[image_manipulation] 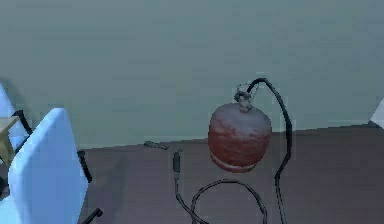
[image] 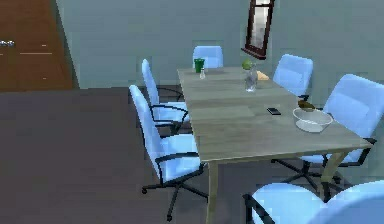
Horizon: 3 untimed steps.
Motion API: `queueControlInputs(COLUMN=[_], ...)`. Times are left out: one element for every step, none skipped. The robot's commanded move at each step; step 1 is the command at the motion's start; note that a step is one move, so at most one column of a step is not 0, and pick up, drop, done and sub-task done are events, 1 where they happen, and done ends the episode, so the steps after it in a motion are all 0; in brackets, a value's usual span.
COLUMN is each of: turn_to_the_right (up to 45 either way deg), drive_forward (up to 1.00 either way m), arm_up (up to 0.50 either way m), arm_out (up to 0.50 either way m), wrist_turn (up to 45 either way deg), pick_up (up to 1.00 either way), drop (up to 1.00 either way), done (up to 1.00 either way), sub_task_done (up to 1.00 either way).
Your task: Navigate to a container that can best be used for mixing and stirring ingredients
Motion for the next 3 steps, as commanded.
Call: queueControlInputs(turn_to_the_right=[3.0,0.0,33.0], drive_forward=[0.0,0.2,0.0], arm_up=[0.0,0.0,0.0], arm_out=[0.0,0.0,0.0], wrist_turn=[0.0,0.0,0.0], pick_up=[0.0,0.0,0.0], drop=[0.0,0.0,0.0], done=[0.0,0.0,0.0], sub_task_done=[0.0,0.0,0.0])
